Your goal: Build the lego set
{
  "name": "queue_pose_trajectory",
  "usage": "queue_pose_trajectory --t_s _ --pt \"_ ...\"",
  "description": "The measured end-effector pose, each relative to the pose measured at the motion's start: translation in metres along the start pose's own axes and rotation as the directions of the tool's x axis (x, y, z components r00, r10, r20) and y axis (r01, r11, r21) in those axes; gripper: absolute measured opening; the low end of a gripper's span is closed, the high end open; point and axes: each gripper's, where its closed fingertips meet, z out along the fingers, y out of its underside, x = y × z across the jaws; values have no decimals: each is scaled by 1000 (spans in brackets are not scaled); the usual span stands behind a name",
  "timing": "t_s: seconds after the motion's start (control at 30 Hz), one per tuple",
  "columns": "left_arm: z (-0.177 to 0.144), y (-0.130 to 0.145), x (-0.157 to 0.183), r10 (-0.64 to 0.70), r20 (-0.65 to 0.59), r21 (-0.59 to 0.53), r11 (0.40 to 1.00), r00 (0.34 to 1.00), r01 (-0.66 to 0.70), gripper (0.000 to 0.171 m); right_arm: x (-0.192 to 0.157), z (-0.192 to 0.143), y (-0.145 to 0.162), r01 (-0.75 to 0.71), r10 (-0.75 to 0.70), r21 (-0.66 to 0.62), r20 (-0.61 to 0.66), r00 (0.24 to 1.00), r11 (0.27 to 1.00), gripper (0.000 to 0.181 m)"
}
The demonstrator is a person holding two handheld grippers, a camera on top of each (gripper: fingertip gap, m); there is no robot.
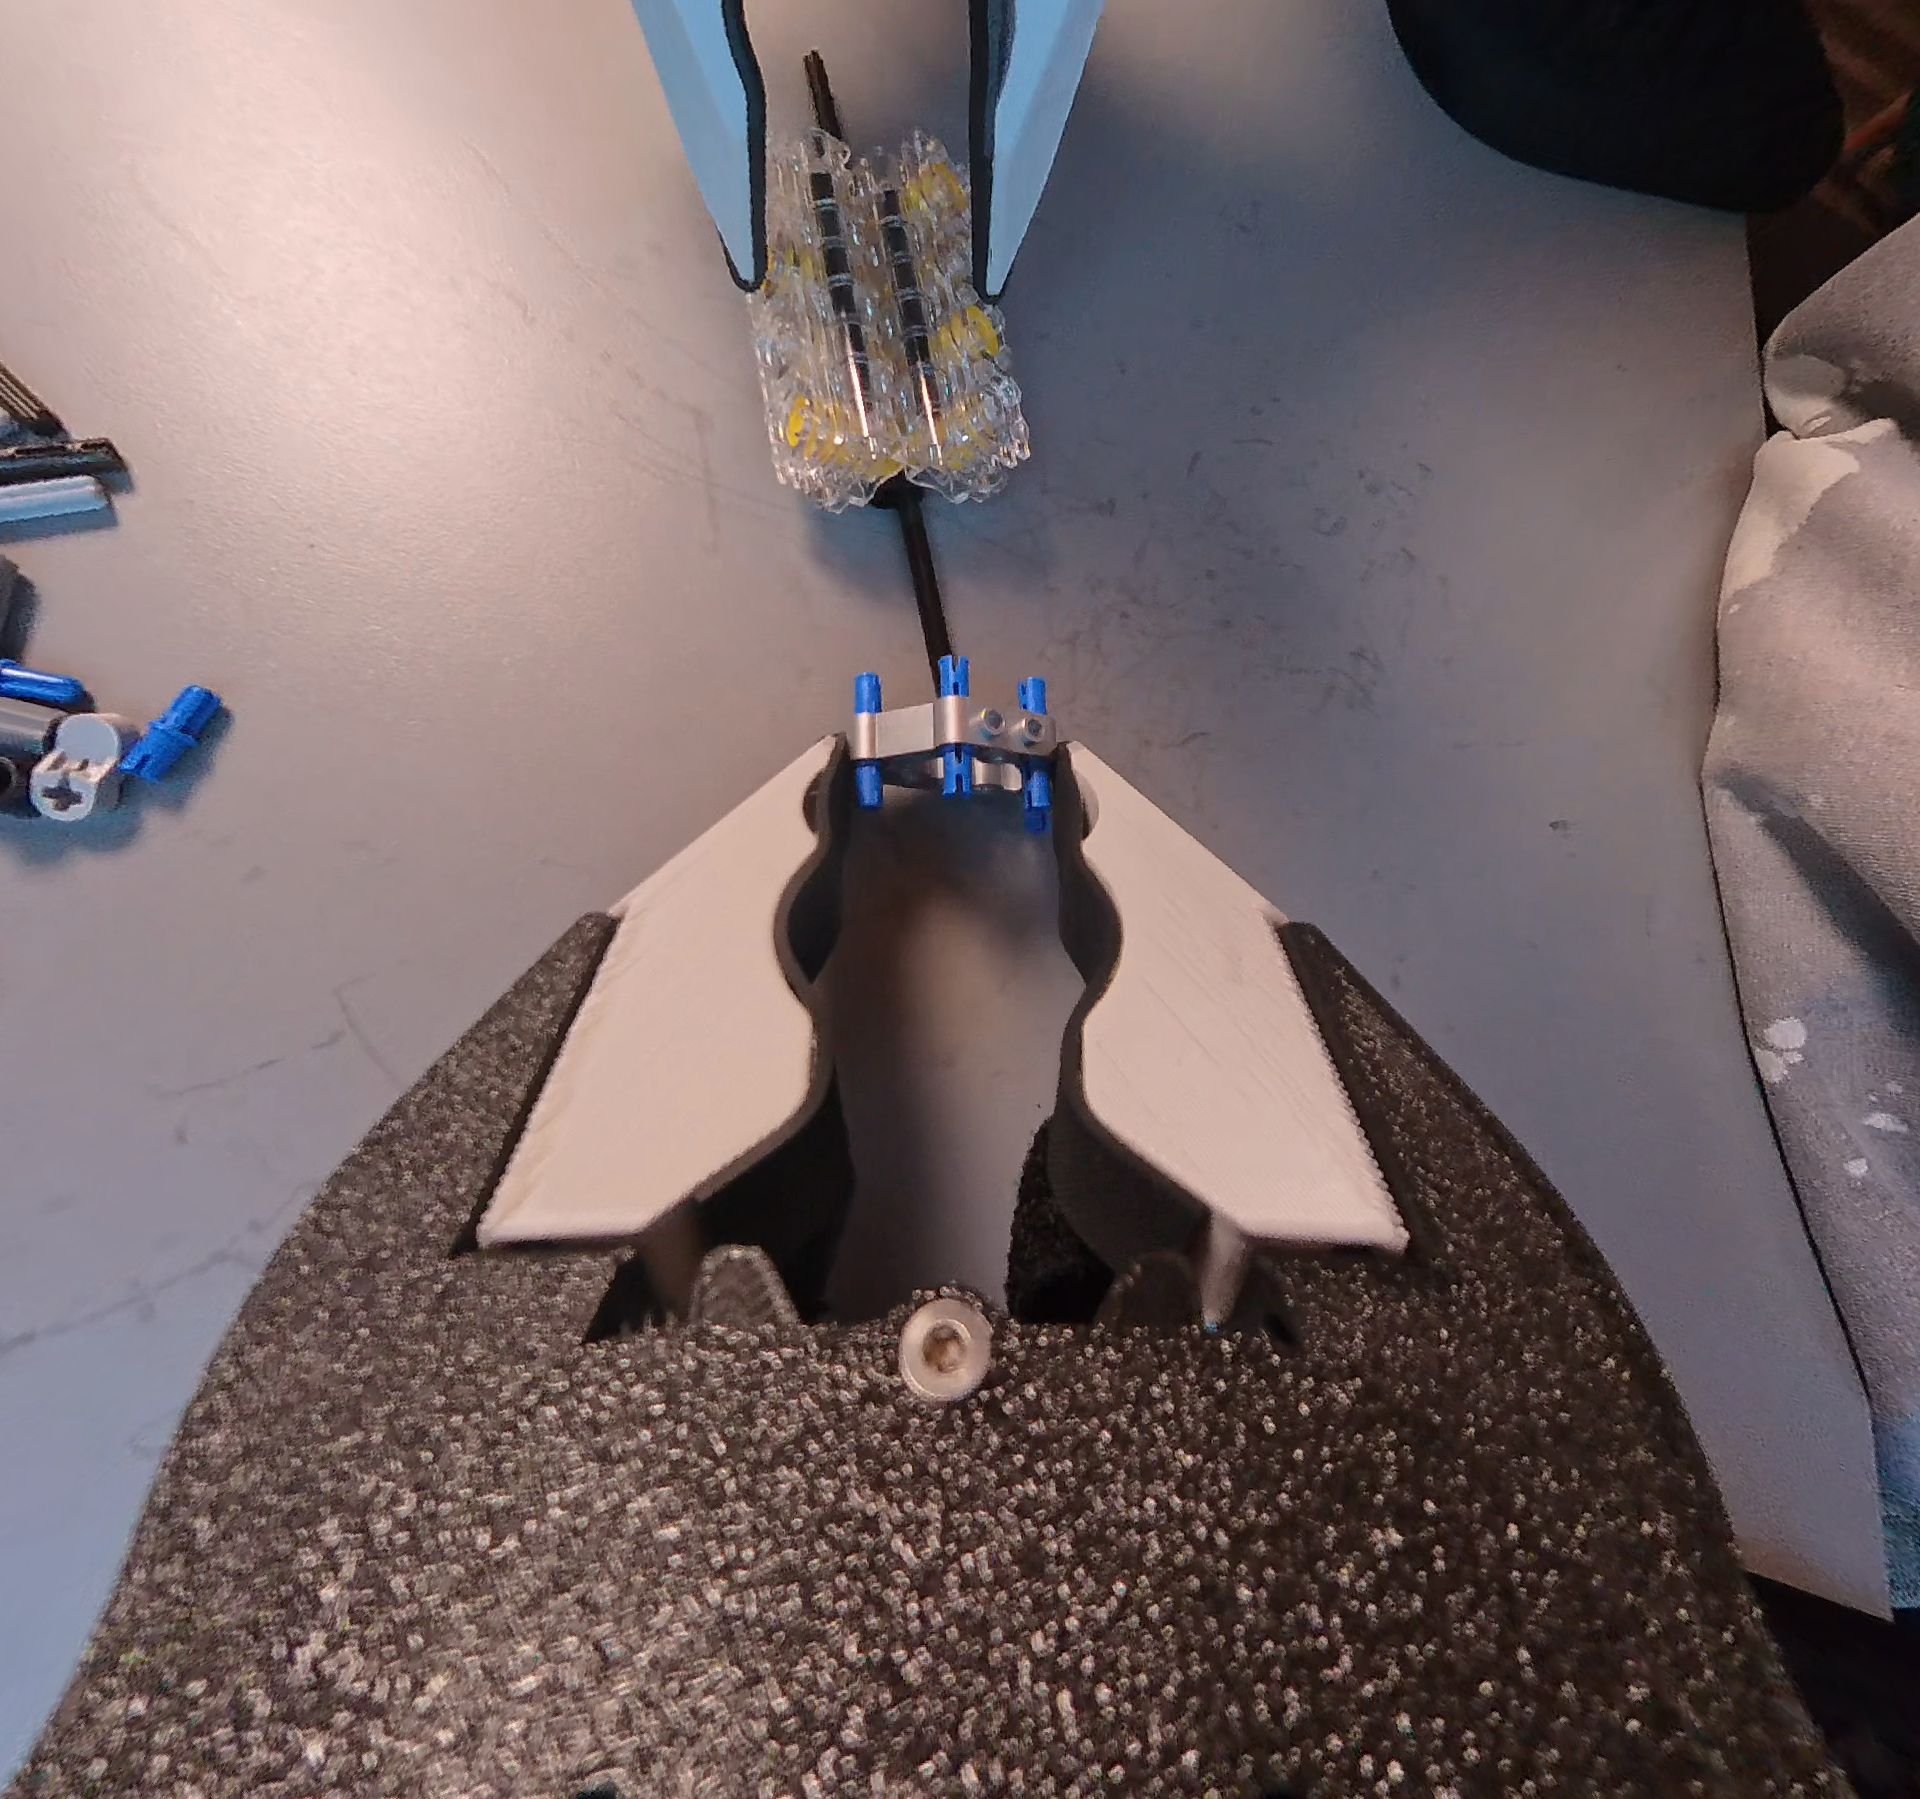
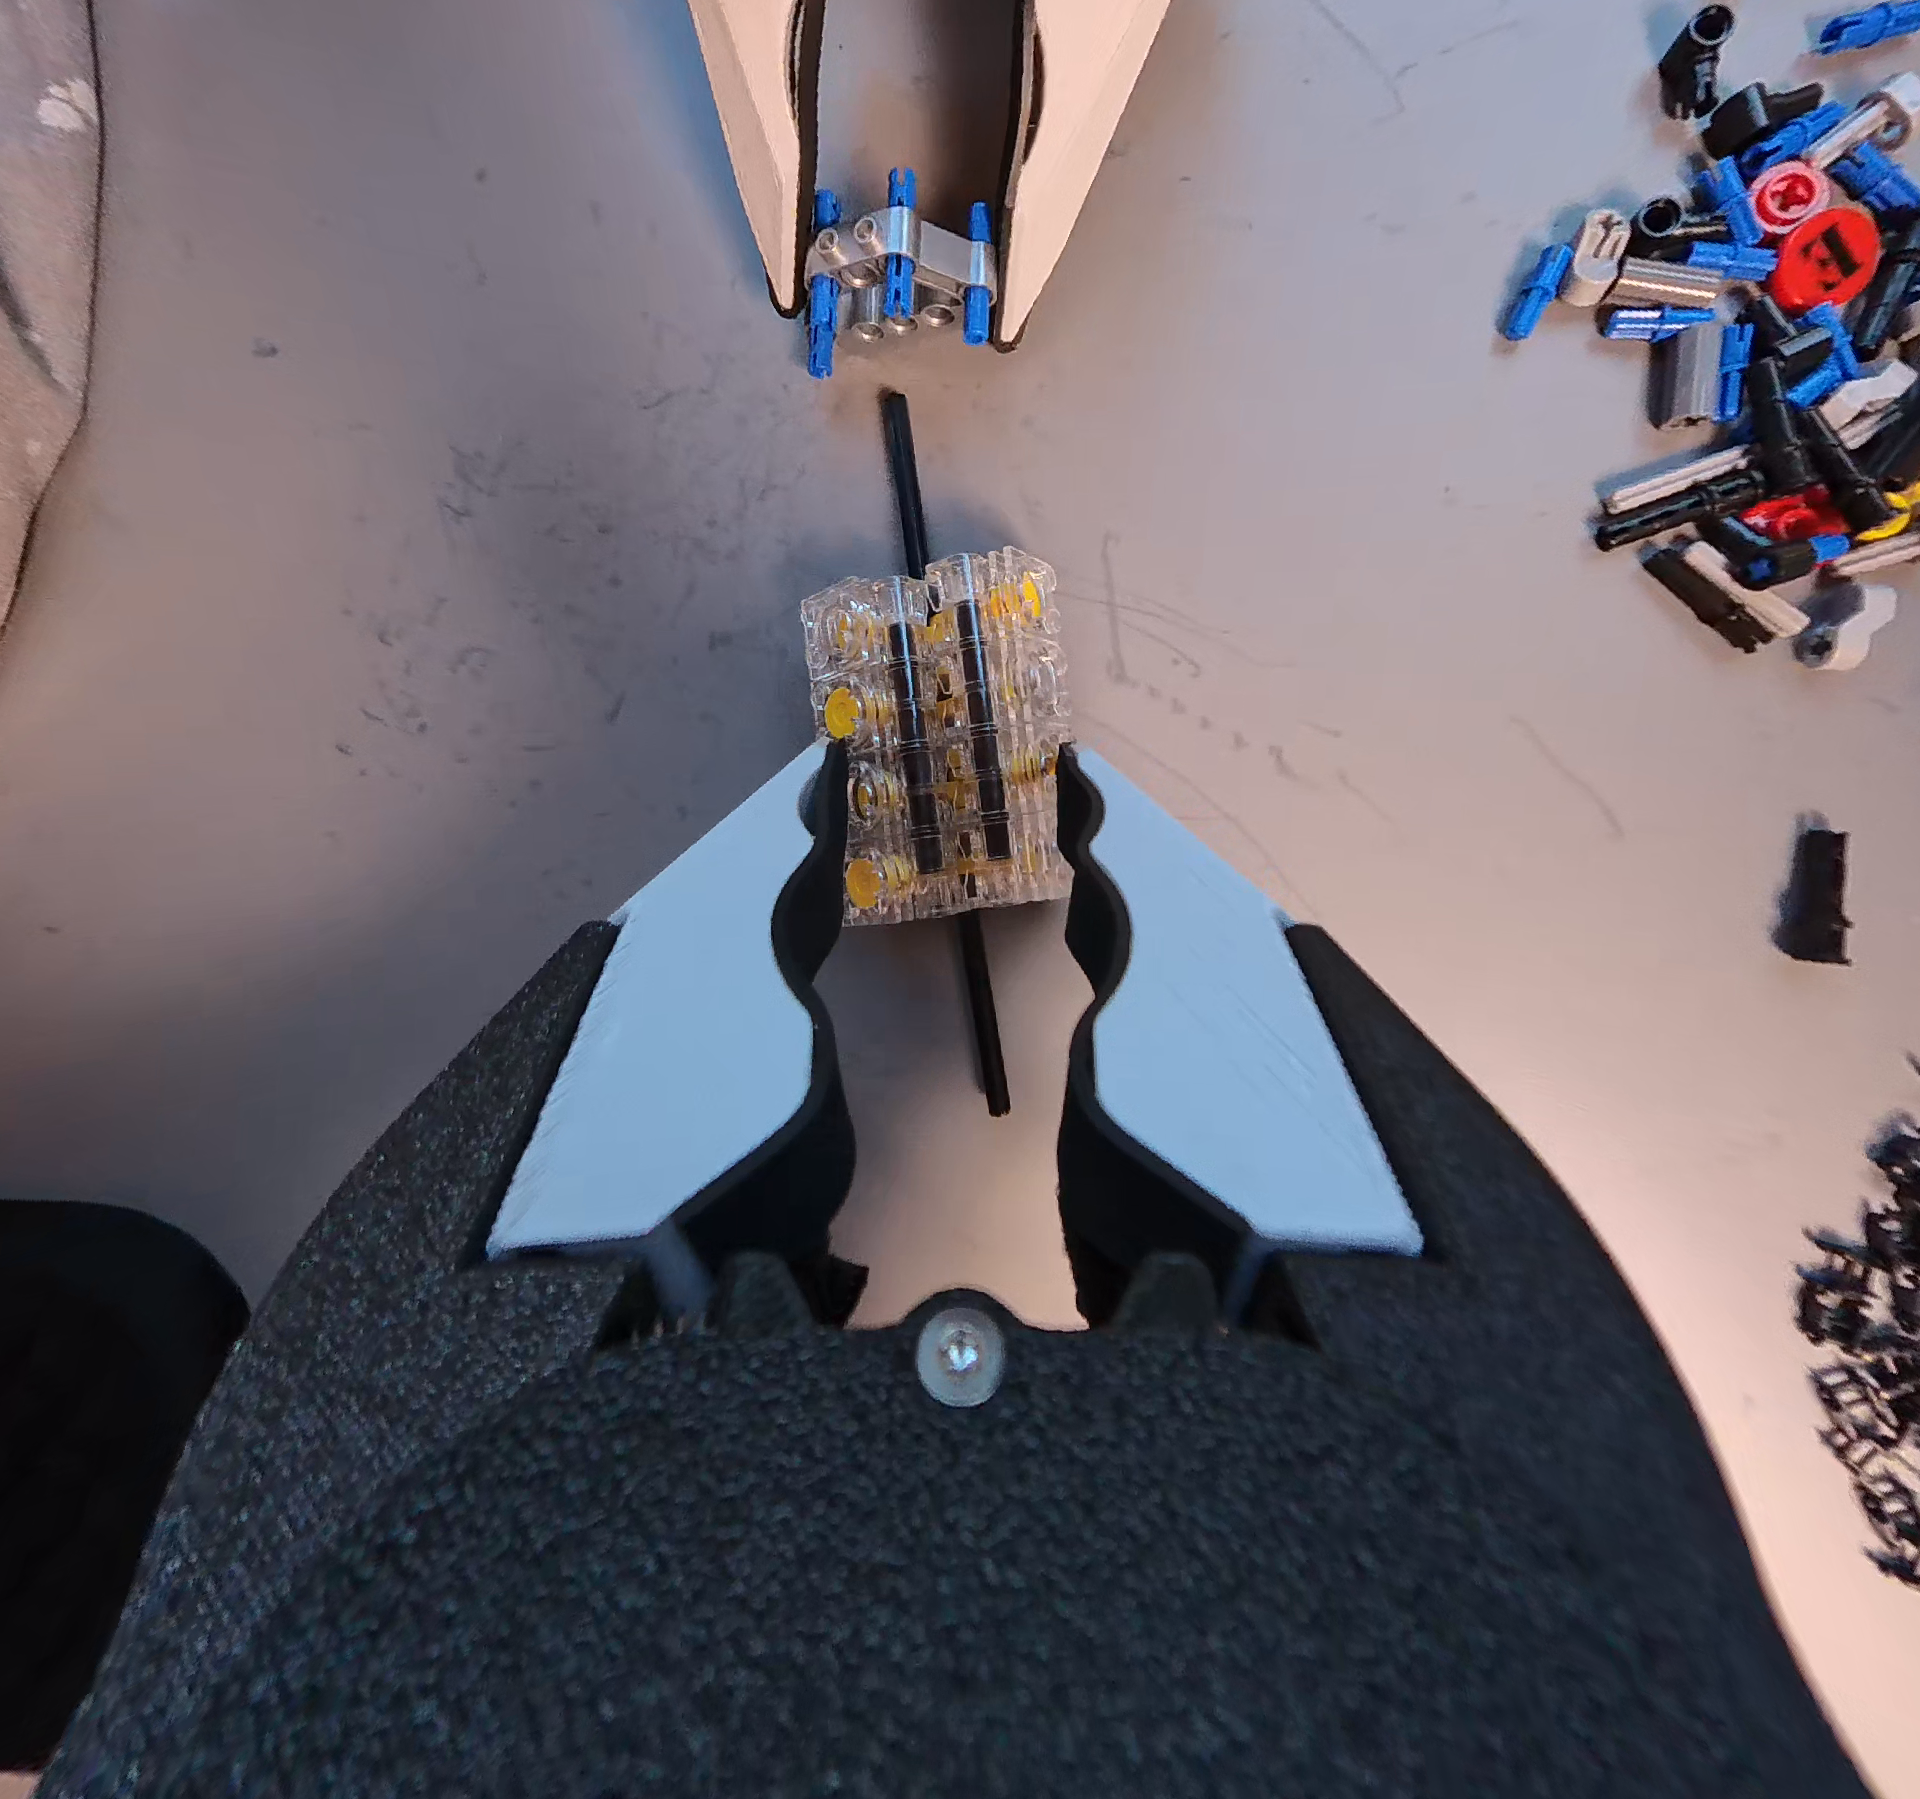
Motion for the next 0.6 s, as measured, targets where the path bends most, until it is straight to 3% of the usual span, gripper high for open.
queue_pose_trajectory --t_s 0.6 --pt "-2 2 -5 12 55 11 1000 998 -13 40 -1 0 0 -35 35 8 -43 998 999 38"
